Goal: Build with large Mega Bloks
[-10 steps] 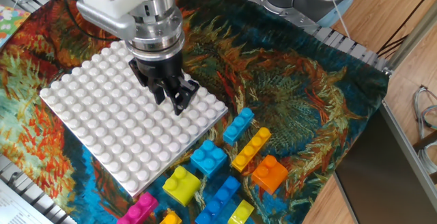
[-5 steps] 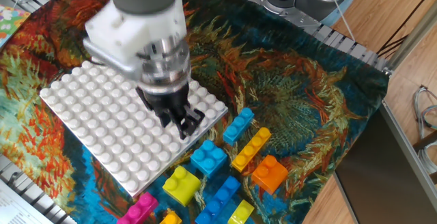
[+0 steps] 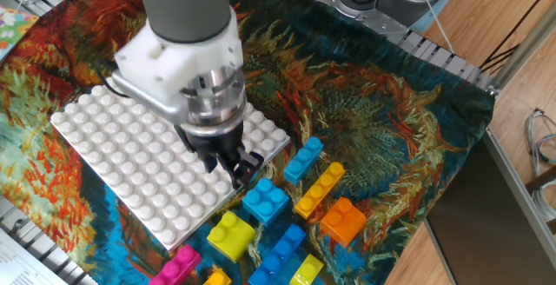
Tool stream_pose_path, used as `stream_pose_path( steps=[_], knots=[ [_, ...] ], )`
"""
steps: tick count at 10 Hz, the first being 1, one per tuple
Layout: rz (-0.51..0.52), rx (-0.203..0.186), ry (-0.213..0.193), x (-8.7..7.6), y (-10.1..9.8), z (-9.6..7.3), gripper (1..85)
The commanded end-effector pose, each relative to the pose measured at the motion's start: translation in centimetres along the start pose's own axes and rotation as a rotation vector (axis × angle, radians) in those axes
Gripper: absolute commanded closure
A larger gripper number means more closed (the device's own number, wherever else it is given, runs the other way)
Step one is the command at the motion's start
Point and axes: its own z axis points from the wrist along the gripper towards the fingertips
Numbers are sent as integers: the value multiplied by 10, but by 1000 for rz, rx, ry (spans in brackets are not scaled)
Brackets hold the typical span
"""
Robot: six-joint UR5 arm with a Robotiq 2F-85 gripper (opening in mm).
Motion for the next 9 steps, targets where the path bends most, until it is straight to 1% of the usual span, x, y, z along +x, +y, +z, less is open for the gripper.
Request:
stream_pose_path(
  steps=[1,2,3,4,5,6,7,9],
  knots=[
    [45,-4,-10,-18,45,26,360],
    [53,13,-13,-17,45,29,383],
    [28,12,11,-11,45,29,393],
    [-1,-8,39,-4,50,29,390],
    [-45,-8,50,-1,50,28,370],
    [-53,-17,25,-7,53,29,333],
    [-27,-30,13,-12,58,30,290],
    [25,-26,8,-30,89,52,283]
  ],
)
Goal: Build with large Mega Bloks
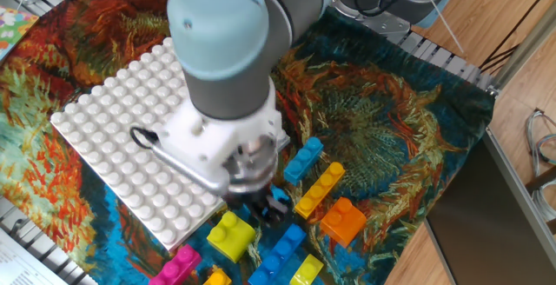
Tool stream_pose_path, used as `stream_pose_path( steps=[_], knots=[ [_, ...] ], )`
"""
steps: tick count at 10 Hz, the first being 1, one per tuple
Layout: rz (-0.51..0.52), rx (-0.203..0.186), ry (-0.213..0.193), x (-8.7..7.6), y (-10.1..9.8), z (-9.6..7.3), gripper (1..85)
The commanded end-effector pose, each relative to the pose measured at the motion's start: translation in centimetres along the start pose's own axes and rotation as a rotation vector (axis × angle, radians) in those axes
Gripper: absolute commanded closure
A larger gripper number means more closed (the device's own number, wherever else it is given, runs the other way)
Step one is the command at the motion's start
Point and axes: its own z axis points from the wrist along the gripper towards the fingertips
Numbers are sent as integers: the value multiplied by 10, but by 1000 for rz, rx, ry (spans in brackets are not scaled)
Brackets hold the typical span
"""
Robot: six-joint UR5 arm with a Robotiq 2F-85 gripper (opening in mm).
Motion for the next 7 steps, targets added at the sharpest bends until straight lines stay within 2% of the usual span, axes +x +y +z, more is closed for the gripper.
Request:
stream_pose_path(
  steps=[1,3,4,5,7],
  knots=[
    [37,-14,-18,-19,26,20,287],
    [26,-25,-11,-13,21,15,300],
    [12,-31,-16,-15,23,15,300],
    [0,-21,-28,-18,20,15,300],
    [-3,-38,-43,-21,25,15,287]
  ],
)
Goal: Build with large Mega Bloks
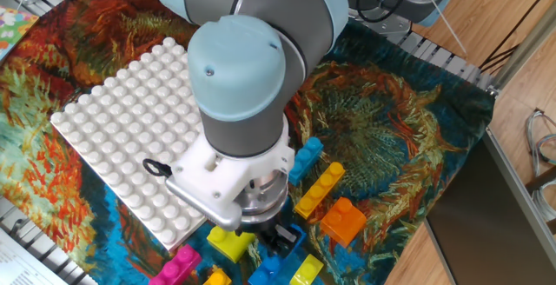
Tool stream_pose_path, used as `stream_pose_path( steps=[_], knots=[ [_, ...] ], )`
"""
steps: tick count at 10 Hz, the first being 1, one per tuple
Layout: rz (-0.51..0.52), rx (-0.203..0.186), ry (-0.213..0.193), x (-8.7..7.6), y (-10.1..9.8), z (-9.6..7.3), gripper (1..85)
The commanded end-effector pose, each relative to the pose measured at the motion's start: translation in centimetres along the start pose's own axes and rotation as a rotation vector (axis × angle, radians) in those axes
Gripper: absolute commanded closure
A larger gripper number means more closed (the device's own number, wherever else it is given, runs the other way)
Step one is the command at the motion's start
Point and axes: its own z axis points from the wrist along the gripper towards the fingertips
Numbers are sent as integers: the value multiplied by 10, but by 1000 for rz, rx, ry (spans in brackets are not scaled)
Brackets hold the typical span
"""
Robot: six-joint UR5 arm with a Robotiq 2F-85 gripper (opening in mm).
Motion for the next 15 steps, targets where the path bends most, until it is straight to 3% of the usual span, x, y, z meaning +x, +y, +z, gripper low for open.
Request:
stream_pose_path(
  steps=[1,5,8,10,11,14,15],
  knots=[
    [-12,-12,-16,-5,3,0,287],
    [49,-38,-31,-9,9,0,287],
    [134,-58,-31,4,6,11,283],
    [132,3,-46,8,4,18,287],
    [132,2,-50,6,4,18,287],
    [69,-26,18,24,13,18,280],
    [55,8,35,29,4,18,280]
  ],
)
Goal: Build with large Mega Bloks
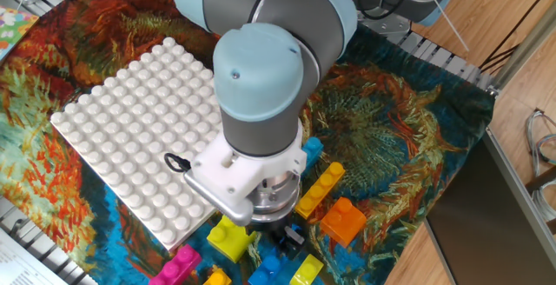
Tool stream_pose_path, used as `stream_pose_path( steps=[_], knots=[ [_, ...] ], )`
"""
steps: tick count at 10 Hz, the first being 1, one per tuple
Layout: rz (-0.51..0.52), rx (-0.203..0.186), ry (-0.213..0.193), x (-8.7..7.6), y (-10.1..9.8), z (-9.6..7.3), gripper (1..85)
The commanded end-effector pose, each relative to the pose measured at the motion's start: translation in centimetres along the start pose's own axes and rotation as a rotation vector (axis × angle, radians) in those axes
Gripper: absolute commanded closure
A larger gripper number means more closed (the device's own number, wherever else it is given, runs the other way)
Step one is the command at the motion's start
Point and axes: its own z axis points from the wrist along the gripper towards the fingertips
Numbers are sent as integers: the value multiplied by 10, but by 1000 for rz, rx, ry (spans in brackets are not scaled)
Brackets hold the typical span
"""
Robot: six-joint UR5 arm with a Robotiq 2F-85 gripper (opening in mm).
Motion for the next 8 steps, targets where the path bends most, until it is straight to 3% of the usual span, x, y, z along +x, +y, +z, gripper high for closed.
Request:
stream_pose_path(
  steps=[1,4,6,8],
  knots=[
    [-16,24,53,15,-6,0,280],
    [26,9,53,14,-1,0,263],
    [69,8,38,10,17,14,263],
    [76,11,24,13,22,25,267]
  ],
)
